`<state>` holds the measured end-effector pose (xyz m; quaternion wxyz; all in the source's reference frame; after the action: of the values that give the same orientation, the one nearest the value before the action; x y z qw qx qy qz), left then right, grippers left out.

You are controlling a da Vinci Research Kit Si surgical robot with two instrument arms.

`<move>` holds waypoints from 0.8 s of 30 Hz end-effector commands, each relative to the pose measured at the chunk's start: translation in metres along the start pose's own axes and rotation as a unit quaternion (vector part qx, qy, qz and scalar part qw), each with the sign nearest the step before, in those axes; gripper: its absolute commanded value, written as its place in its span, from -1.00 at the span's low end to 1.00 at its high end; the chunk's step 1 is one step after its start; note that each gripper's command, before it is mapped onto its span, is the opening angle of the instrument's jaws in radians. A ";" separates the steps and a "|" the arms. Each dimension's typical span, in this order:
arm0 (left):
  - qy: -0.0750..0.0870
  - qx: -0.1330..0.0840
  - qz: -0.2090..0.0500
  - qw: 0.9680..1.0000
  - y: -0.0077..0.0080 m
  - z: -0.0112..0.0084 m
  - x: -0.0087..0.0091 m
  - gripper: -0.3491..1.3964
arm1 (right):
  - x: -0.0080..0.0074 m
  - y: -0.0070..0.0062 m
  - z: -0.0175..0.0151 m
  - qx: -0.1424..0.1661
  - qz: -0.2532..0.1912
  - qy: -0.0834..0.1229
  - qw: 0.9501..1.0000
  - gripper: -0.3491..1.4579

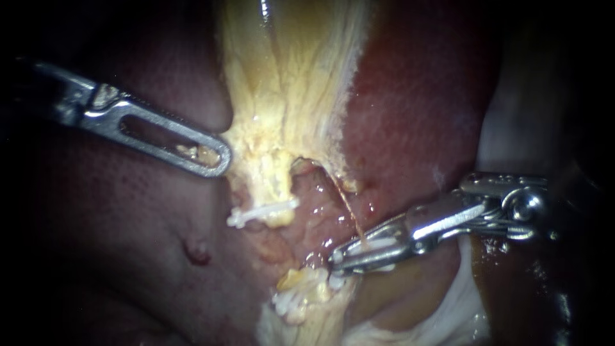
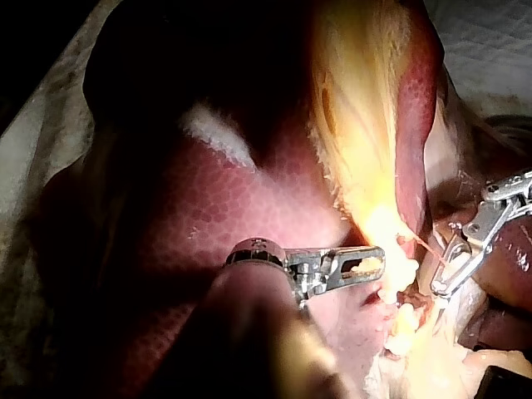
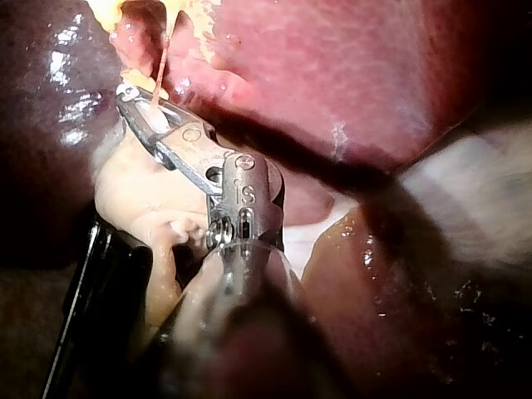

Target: Going back second clip right tube

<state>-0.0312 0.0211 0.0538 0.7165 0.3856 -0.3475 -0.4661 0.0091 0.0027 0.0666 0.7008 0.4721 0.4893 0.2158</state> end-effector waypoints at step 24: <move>-0.001 -0.001 0.001 1.000 0.0000 0.0004 0.0002 -1.00 | -0.0006 0.0008 0.0023 -0.050 -0.062 0.041 0.996 -0.06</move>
<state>-0.0314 0.0208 0.0541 0.7168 0.3842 -0.3477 -0.4666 0.0110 0.0016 0.0679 0.7169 0.3903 0.5377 0.2113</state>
